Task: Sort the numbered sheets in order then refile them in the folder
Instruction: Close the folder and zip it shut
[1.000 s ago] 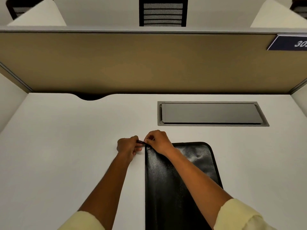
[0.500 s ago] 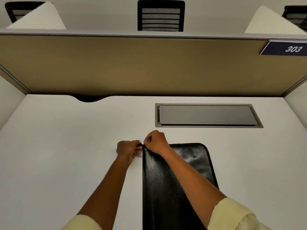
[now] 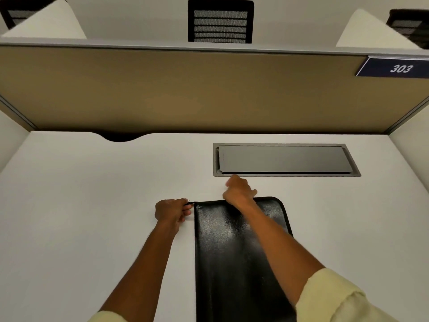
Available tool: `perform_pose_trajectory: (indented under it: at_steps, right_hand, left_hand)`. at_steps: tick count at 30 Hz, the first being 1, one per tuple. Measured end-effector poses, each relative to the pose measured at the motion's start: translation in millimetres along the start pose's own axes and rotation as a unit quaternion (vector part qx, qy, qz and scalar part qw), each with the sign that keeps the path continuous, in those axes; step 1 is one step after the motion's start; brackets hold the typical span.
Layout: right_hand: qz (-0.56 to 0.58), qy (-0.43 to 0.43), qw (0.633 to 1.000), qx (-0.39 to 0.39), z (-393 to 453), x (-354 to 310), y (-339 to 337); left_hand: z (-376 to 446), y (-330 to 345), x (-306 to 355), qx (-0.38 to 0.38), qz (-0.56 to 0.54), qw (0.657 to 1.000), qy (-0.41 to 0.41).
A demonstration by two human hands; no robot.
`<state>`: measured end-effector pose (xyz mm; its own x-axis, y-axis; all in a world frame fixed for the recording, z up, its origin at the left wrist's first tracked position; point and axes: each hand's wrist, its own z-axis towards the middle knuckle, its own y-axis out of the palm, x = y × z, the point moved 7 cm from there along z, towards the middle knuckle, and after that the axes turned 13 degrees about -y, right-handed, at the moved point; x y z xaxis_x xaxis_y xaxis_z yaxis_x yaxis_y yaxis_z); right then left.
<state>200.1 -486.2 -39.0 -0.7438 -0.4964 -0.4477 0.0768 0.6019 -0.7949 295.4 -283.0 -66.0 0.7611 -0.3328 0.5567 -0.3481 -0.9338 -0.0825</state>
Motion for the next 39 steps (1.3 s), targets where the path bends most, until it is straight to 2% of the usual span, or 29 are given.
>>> perform_pose_trajectory:
  at_steps: [5,10,16,18,20,22,24,26,29,31,35,39]
  right_hand:
    - [0.053,0.074,0.995,0.050,1.6,78.4,-48.0]
    - [0.147,0.094,0.983,0.063,-8.1,125.4,-71.7]
    - [0.338,0.157,0.926,0.059,-35.6,164.5,-59.8]
    - [0.370,0.158,0.913,0.064,-47.6,172.7,-54.6]
    - [0.388,0.152,0.905,0.082,-56.4,177.5,-49.2]
    - [0.400,0.149,0.898,0.102,-63.8,181.4,-44.9]
    - [0.418,0.153,0.889,0.108,-70.3,182.7,-42.5]
    - [0.454,0.154,0.872,0.098,-75.3,179.9,-39.8]
    - [0.488,0.148,0.856,0.080,-84.3,174.3,-39.2]
    - [0.498,0.146,0.852,0.074,-88.0,172.8,-38.4]
    - [0.497,0.159,0.848,0.094,-86.7,176.6,-33.1]
    - [0.489,0.168,0.844,0.138,-86.3,175.9,-31.0]
  left_hand:
    - [4.1,-10.8,0.3,0.018,-0.004,1.000,0.003]
    - [8.2,-13.3,-2.0,0.033,0.009,0.999,0.012]
    - [5.2,-12.2,2.3,0.081,0.048,0.995,0.039]
    - [-4.9,-12.9,10.0,0.152,0.138,0.974,0.093]
    - [-21.1,-7.7,20.1,0.232,0.249,0.927,0.159]
    - [-34.2,10.4,29.6,0.267,0.332,0.872,0.241]
    - [-46.6,46.0,35.6,0.241,0.398,0.817,0.342]
    - [-52.0,86.5,32.4,0.159,0.439,0.785,0.406]
    - [-53.3,144.6,17.0,0.020,0.499,0.764,0.409]
    - [-54.8,176.3,4.3,-0.038,0.548,0.742,0.384]
    - [-49.9,206.8,-0.5,-0.071,0.589,0.731,0.337]
    - [-43.8,208.5,2.3,-0.121,0.563,0.762,0.297]
